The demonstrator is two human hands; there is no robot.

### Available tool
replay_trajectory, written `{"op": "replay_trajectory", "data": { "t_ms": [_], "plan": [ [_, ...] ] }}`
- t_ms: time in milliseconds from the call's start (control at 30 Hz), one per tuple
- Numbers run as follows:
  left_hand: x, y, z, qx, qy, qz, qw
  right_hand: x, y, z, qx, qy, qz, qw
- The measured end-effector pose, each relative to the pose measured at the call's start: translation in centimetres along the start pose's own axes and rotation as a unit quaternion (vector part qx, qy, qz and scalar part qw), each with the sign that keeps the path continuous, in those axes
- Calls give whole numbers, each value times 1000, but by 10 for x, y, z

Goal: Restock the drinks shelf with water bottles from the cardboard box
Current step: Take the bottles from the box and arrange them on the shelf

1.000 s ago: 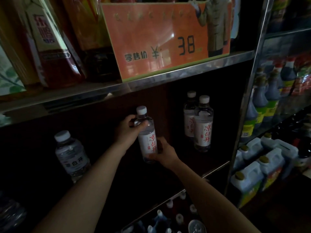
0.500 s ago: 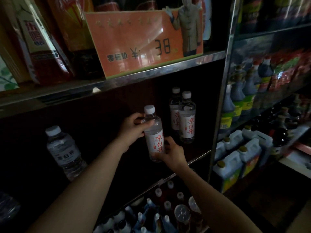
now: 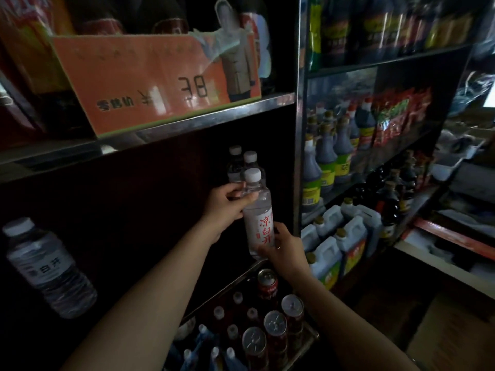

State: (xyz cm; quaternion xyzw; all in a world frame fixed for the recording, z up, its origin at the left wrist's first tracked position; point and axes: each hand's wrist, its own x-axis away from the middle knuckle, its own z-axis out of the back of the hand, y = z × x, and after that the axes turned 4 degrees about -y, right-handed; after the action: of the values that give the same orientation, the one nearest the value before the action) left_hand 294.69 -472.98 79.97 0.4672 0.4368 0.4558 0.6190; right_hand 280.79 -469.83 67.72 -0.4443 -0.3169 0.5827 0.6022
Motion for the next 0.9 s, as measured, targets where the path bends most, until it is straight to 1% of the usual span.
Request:
{"op": "replay_trajectory", "data": {
  "t_ms": [167,333,533,633,767,900],
  "plan": [
    [-12,1,-11,7,-7,-3,1000,-5,-1,6,73,23,-3,997],
    [-27,-4,-23,18,16,3,1000,-13,-4,14,93,55,-43,993],
    [-45,-9,-37,17,27,12,999,-22,-2,17,146,76,-47,985],
    [-49,-9,-37,-24,52,6,998,-25,-4,19,170,72,-53,981],
    [-50,-3,-32,-140,97,-23,985,-25,-13,17,171,76,-59,980],
    [-42,6,-26,-147,87,10,985,-22,-20,15,152,86,-65,983]
  ]
}}
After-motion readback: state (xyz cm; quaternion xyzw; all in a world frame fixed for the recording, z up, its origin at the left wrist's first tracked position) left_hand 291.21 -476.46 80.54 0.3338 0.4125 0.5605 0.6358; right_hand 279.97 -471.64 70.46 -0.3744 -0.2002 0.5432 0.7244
